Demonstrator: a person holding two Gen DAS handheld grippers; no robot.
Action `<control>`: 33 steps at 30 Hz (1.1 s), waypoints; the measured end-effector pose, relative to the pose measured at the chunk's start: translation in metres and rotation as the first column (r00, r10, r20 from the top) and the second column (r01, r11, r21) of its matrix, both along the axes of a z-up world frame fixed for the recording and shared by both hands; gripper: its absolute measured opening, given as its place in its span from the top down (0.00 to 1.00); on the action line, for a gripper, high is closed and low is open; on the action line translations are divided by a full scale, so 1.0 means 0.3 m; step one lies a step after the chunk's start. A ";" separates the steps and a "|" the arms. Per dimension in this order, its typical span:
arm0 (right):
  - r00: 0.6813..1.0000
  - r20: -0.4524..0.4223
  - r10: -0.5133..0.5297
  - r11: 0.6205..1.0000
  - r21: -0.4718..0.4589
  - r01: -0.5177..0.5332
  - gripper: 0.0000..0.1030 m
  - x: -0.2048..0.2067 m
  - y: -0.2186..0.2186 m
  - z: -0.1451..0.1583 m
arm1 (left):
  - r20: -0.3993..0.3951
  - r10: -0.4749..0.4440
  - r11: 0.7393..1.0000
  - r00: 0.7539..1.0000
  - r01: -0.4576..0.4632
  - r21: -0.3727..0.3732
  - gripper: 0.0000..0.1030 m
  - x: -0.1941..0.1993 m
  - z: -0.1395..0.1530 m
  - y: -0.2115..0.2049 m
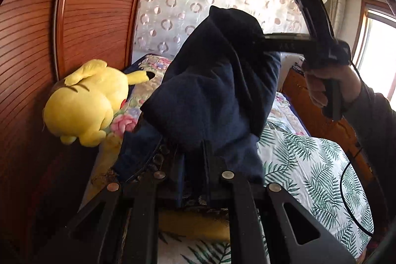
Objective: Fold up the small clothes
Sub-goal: 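Carry the bundle to the pillow beside the yellow plush toy and lower it, then open both grippers and withdraw from the placed bundle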
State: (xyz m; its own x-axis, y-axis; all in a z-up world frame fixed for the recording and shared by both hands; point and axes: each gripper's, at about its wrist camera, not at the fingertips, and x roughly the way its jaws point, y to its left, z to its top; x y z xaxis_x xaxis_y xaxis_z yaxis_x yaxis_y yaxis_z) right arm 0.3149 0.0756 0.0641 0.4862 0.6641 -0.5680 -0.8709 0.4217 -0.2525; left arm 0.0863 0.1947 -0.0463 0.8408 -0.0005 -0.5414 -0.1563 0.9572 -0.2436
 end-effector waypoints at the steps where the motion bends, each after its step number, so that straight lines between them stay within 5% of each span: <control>1: 1.000 0.002 -0.029 1.000 0.007 0.029 0.71 -0.017 -0.014 0.007 | -0.007 0.003 1.000 1.000 -0.003 -0.005 0.87 -0.001 -0.006 -0.004; 4: 0.989 0.005 -0.146 0.989 0.037 0.146 0.50 -0.017 -0.045 0.039 | -0.026 0.010 1.000 1.000 -0.011 -0.008 0.87 0.000 -0.024 -0.001; 12: 0.989 -0.075 -0.129 0.989 0.063 0.134 0.50 -0.113 -0.145 -0.034 | -0.034 0.040 0.997 0.999 -0.038 0.060 0.78 -0.007 -0.014 -0.007; 16: 0.980 -0.107 -0.166 0.979 0.097 0.177 0.50 -0.143 -0.214 -0.060 | 0.001 0.020 0.995 1.000 -0.020 0.101 0.54 -0.043 0.017 -0.039; 20: 0.972 -0.125 -0.199 0.969 0.125 0.214 0.50 -0.229 -0.302 -0.079 | 0.033 -0.010 0.994 0.999 0.006 0.113 0.18 -0.072 0.041 -0.071; 28: 0.955 -0.124 -0.269 0.940 0.181 0.289 0.50 -0.444 -0.497 -0.104 | 0.033 -0.092 0.985 0.995 0.086 0.149 0.13 -0.091 0.077 -0.213; 33: 0.942 -0.114 -0.314 0.920 0.210 0.332 0.39 -0.589 -0.611 -0.113 | 0.040 -0.143 0.978 0.989 0.134 0.161 0.13 -0.115 0.093 -0.313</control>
State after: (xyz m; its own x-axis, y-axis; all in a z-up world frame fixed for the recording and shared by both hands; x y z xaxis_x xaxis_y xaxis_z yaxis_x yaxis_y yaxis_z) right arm 0.1382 -0.1077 0.0303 0.6565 0.5916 -0.4680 -0.6906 0.7210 -0.0573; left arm 0.0518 0.1008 -0.0185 0.8651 -0.0370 -0.5002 -0.0108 0.9957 -0.0924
